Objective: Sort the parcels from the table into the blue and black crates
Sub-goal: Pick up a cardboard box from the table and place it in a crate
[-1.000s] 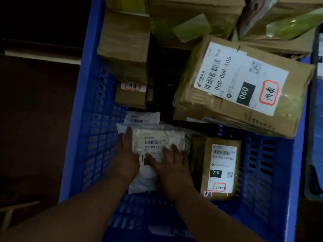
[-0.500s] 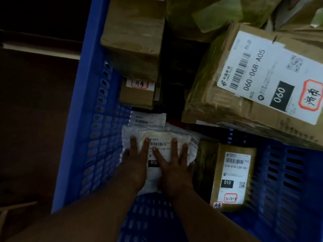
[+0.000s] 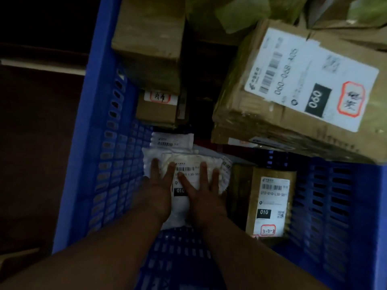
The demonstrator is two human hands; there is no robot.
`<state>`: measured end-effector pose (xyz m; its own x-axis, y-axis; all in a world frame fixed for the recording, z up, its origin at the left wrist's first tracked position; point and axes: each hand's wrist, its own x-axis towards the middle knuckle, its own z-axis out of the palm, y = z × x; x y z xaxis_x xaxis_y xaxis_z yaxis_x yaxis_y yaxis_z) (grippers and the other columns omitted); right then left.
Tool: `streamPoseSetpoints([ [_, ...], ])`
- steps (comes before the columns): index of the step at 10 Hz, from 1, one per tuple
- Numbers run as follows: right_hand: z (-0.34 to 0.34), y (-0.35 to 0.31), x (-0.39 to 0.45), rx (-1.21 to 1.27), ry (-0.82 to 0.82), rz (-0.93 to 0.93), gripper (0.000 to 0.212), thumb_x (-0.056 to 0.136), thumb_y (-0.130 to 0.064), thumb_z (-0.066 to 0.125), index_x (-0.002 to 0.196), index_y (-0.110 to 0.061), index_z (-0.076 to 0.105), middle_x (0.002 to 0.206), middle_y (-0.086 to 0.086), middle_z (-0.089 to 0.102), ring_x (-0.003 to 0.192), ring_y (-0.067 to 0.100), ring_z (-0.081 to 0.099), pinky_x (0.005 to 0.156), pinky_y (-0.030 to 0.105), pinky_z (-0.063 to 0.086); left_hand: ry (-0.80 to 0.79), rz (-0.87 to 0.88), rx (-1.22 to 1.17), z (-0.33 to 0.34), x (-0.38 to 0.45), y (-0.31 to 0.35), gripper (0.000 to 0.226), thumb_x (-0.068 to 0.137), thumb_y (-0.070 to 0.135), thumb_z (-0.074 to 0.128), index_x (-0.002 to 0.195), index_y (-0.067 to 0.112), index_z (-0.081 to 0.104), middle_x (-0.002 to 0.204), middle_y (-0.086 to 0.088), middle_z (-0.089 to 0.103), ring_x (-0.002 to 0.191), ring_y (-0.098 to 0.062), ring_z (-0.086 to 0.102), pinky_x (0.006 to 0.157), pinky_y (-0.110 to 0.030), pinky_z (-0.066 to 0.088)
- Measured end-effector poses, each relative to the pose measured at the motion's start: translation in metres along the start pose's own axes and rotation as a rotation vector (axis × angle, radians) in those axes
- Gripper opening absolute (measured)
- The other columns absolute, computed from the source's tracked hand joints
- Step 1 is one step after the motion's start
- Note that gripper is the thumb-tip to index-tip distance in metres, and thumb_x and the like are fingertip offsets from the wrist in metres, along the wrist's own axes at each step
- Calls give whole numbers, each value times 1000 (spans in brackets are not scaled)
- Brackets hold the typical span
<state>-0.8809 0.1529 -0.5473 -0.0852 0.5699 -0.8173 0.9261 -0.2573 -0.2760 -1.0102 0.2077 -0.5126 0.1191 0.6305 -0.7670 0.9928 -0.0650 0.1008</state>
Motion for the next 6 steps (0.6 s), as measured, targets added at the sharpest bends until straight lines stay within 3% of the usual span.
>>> streamPoseSetpoints([
  [1,-8,-6,-12,-42,-15,-1,128,78,-43,77,123,-57,-42,132,6,-62,127,45,-47,108,72,-2,45,-3,58,-6,-7,4,80,90,17,55,154,29,9,153,-16,10,133,-40,33,101,-47,42],
  [2,-9,-6,-29,-35,110,-67,120,79,-51,71,134,-53,-36,140,6,-56,124,40,-51,108,64,-17,-85,-51,-4,-4,-16,4,87,96,25,52,153,33,-13,158,-7,-7,143,-32,11,117,-41,20],
  [3,-14,1,-49,-20,281,-184,98,85,-40,66,154,-39,-4,158,6,-29,143,33,-30,115,56,-14,-116,-32,67,-8,-26,10,107,88,27,65,149,36,-22,155,-3,-8,140,-30,13,116,-42,26],
  [4,-25,10,-72,40,396,-215,70,83,-28,65,147,-23,37,161,13,15,145,36,14,117,50,12,-137,-35,137,-12,-40,21,120,80,29,74,147,36,-26,155,-4,-10,139,-31,14,113,-45,31],
  [5,-36,22,-93,78,489,-121,61,72,-22,66,132,-19,55,144,13,43,123,36,43,100,46,36,-142,0,170,-17,-51,33,119,78,33,74,148,39,-21,154,-4,-8,137,-31,14,112,-48,30],
  [6,-42,35,-108,62,464,-78,60,80,-25,53,140,-23,46,147,7,37,126,30,36,105,41,25,-142,44,203,-25,-58,45,108,80,36,69,151,41,-13,156,-4,-6,138,-30,12,112,-48,27],
])
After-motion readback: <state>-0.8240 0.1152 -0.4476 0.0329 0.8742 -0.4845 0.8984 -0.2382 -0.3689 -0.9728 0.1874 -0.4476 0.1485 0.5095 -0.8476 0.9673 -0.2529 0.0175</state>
